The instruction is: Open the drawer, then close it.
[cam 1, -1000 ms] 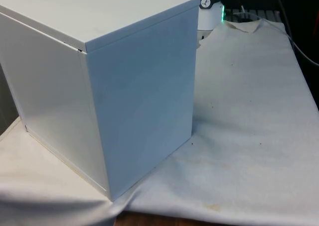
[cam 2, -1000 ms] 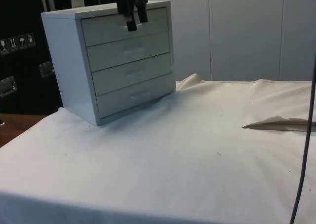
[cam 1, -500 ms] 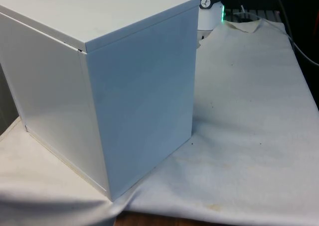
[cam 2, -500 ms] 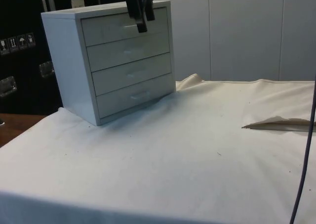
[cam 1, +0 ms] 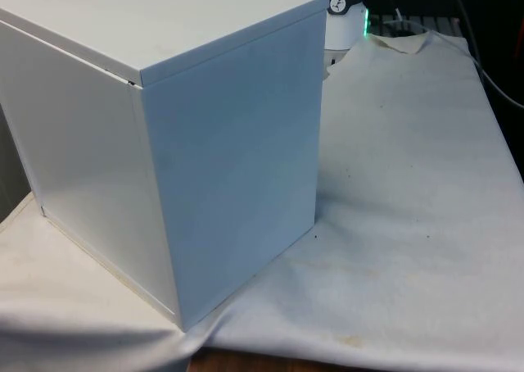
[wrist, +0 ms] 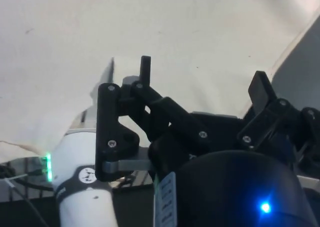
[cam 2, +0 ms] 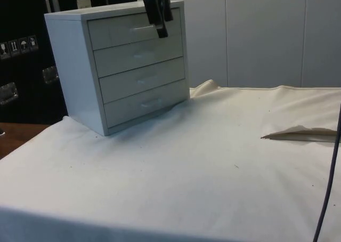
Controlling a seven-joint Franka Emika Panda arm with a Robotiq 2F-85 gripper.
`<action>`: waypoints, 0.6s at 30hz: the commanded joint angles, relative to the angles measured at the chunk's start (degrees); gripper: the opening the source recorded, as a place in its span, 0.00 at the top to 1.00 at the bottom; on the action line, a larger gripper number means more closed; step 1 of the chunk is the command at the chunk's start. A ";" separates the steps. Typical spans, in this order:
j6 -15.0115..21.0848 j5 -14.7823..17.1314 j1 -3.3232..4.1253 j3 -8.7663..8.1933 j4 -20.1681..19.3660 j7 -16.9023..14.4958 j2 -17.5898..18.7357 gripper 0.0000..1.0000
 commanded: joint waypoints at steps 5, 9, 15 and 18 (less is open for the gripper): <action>-0.40 -3.27 0.06 0.86 -0.92 1.38 -0.46 0.00; -0.63 -4.70 0.11 1.43 -1.09 2.01 -0.17 0.00; -1.55 -6.88 0.06 2.46 -0.86 3.27 0.46 0.00; -1.78 -7.56 0.11 2.69 -0.74 3.61 0.63 0.00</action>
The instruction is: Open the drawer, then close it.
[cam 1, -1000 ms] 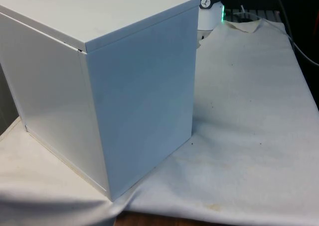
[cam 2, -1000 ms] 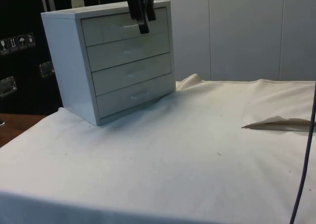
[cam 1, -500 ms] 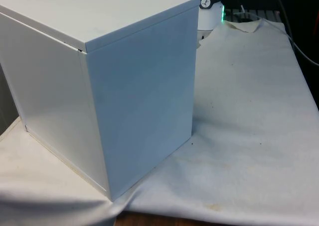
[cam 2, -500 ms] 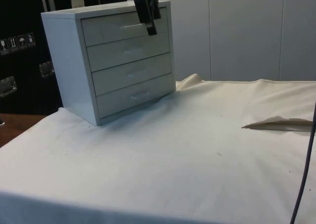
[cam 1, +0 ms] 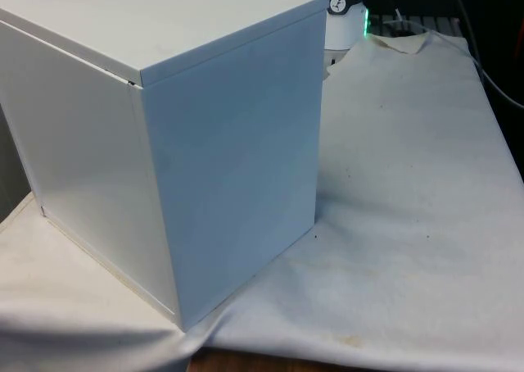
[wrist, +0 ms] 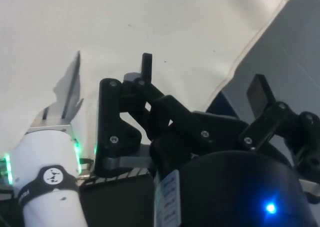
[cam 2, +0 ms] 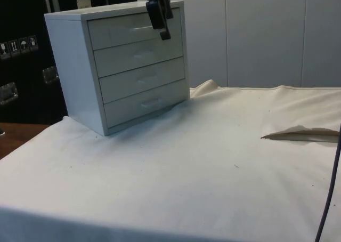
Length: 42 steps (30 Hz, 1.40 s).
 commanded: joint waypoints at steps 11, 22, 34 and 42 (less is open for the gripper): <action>-0.34 -5.21 0.11 1.38 0.29 2.75 1.09 0.00; 0.40 -9.85 0.00 1.89 -0.69 3.61 1.09 0.00; 3.72 -12.83 -0.17 1.15 -2.18 3.50 1.32 0.00; 8.54 -17.30 -0.57 -0.29 -4.47 3.95 0.11 0.00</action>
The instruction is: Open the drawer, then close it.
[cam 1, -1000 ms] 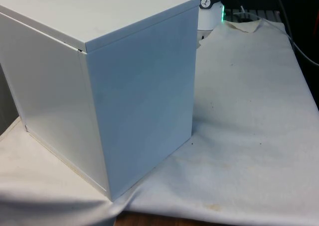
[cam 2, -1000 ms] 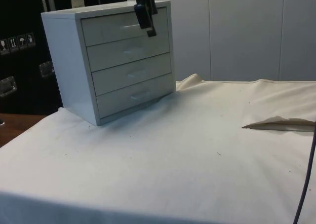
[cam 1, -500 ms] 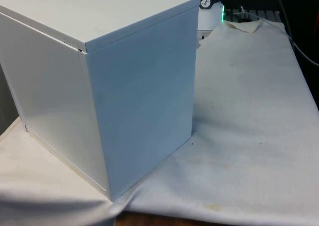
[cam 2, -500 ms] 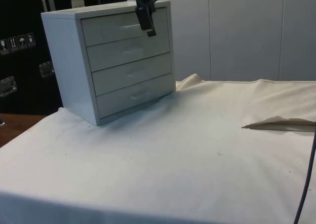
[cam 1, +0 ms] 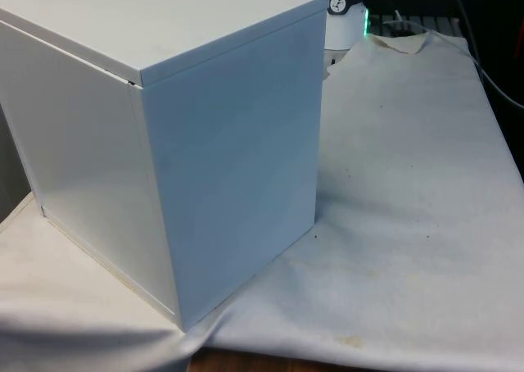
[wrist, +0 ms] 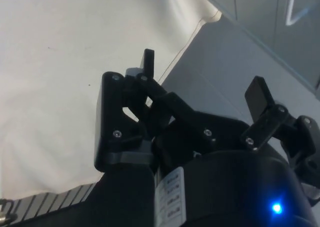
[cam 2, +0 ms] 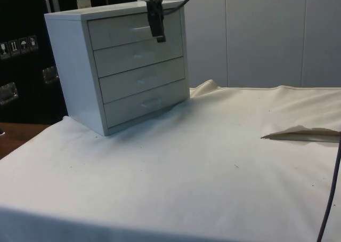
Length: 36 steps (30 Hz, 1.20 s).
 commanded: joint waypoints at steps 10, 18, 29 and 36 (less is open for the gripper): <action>1.03 -5.10 -0.11 0.06 -2.18 0.11 -2.18 0.00; 1.09 -7.96 -0.06 0.34 -2.75 -0.17 -2.58 0.00; 0.97 -11.06 -0.11 0.00 -3.44 -0.23 -3.04 0.00; 3.04 -15.01 -0.57 -0.97 -5.56 0.00 -5.39 0.00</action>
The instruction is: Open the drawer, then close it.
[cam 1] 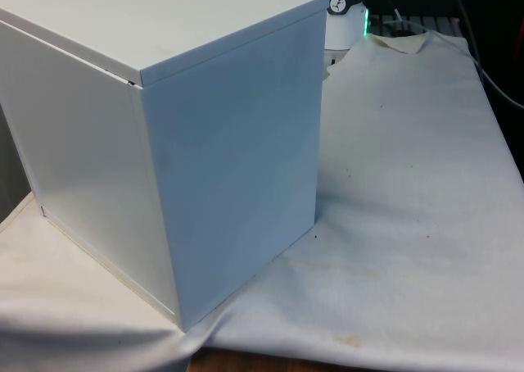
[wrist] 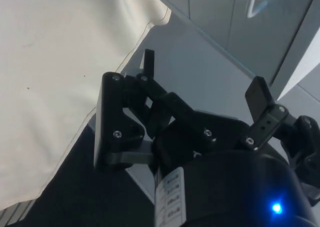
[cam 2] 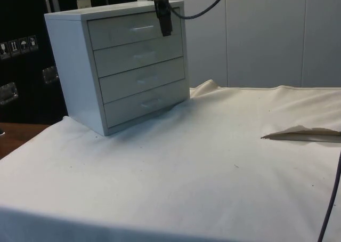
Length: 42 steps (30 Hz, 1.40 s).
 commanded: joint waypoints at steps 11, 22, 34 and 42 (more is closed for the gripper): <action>4.07 -5.56 -0.63 -2.23 -2.58 0.34 -2.41 0.00; 6.93 -9.80 -0.92 -4.18 -4.35 0.63 -3.95 0.00; 10.66 -15.47 -0.97 -5.67 -6.53 5.56 -4.30 0.00; 12.49 -18.91 -0.92 -6.30 -6.88 7.91 -4.70 0.00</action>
